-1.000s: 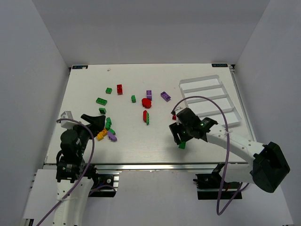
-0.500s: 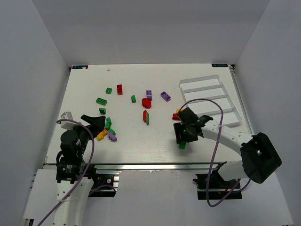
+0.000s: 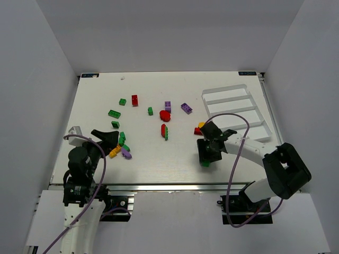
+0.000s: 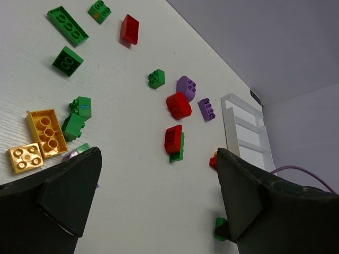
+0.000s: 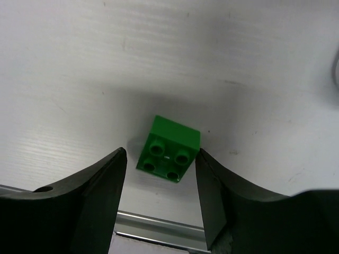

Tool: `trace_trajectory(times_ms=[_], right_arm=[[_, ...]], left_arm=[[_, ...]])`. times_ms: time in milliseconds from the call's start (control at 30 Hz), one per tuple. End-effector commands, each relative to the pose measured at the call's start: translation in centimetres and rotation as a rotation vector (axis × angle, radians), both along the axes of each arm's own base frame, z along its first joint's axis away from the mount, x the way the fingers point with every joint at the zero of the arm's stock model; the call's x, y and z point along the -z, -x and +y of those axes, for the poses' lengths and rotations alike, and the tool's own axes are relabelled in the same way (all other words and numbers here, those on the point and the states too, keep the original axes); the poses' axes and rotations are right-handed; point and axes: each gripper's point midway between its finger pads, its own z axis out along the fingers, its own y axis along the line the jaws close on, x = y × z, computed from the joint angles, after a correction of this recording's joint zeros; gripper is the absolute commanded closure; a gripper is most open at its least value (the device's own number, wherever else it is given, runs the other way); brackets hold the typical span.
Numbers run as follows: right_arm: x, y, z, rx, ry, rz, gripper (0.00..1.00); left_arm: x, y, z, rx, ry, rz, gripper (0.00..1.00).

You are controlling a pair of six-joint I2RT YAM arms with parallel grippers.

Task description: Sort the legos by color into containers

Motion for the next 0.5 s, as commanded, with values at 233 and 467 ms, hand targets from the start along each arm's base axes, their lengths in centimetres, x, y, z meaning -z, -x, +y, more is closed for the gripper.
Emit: trace_trajectory(times_ms=[233,467], right_arm=[[0.5,-2.4,0.7,0.027,-0.02,-0.034,0.52],[0.1,-2.6,0.4,-0.002,-0.014,-0.059,0.61]], left_arm=[[-1.6,-0.1,0.1,-0.008,0.008,-0.045,0.02],[-1.8,-0.5,-0.1,0.002,0.007,-0.048,0.02]])
